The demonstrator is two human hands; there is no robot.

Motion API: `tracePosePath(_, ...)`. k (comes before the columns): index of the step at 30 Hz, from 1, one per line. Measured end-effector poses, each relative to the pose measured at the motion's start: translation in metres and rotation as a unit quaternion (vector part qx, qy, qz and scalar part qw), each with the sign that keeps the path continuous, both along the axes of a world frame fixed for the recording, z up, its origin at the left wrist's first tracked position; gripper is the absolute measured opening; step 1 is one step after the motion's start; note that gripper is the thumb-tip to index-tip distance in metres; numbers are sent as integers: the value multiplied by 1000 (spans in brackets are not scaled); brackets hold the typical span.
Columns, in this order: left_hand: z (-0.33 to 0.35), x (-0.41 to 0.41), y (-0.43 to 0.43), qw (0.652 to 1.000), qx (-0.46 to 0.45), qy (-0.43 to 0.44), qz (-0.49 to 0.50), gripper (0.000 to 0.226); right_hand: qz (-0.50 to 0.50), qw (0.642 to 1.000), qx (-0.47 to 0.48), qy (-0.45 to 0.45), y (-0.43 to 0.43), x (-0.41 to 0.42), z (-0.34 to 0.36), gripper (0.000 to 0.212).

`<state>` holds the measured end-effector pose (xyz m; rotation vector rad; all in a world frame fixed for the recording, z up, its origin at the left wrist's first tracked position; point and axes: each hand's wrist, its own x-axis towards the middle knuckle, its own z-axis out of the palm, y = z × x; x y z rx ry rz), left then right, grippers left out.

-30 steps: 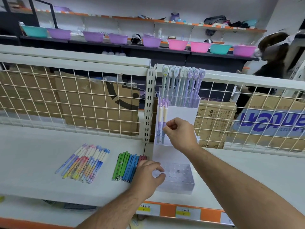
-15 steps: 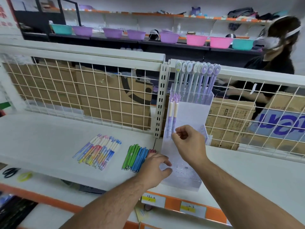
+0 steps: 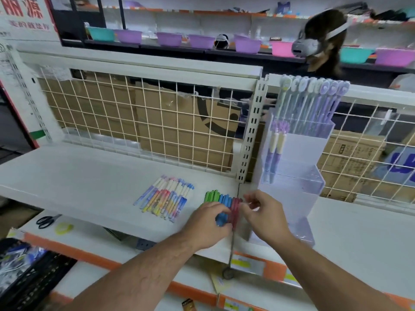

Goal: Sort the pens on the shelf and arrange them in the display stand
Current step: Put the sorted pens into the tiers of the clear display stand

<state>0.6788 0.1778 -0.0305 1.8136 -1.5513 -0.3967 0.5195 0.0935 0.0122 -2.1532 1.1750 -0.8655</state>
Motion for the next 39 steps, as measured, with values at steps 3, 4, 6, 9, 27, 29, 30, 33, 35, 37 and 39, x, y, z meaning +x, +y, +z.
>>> tracePosePath(3, -3, 36, 16, 1000, -2, -12, 1, 34, 4, 1000, 7, 10, 21, 38, -14, 14)
tracePosePath(4, -5, 50, 22, 1000, -6, -10, 1, 33, 3, 1000, 7, 11, 29, 52, -20, 16)
tracePosePath(6, -10, 79, 34, 1000, -12, -11, 7, 29, -1, 1000, 3, 10, 42, 79, -30, 17)
tracePosePath(9, -16, 122, 49, 999, -23, -34, 28, 21, 0, 1000, -12, 28, 56, 116, -45, 20)
tracePosePath(27, -49, 224, 42, 967, 22, -90, 237, 26, -87, 987, -53, 121, 71, 169, -80, 18)
tracePosePath(29, -48, 223, 44, 962, 37, -93, 255, 28, -89, 987, -61, 120, 71, 169, -80, 18)
tracePosePath(30, -46, 222, 45, 958, 48, -100, 266, 28, -89, 987, -63, 118, 71, 169, -80, 18)
tracePosePath(33, -44, 221, 45, 947, 77, -130, 283, 21, -91, 987, -57, 117, 72, 170, -80, 20)
tracePosePath(35, -45, 221, 44, 943, 92, -143, 287, 18, -94, 987, -57, 116, 72, 170, -80, 19)
tracePosePath(37, -45, 221, 44, 939, 102, -150, 291, 16, -96, 986, -61, 120, 72, 170, -80, 19)
tracePosePath(39, -44, 220, 44, 933, 120, -167, 296, 15, -96, 986, -58, 124, 71, 170, -81, 18)
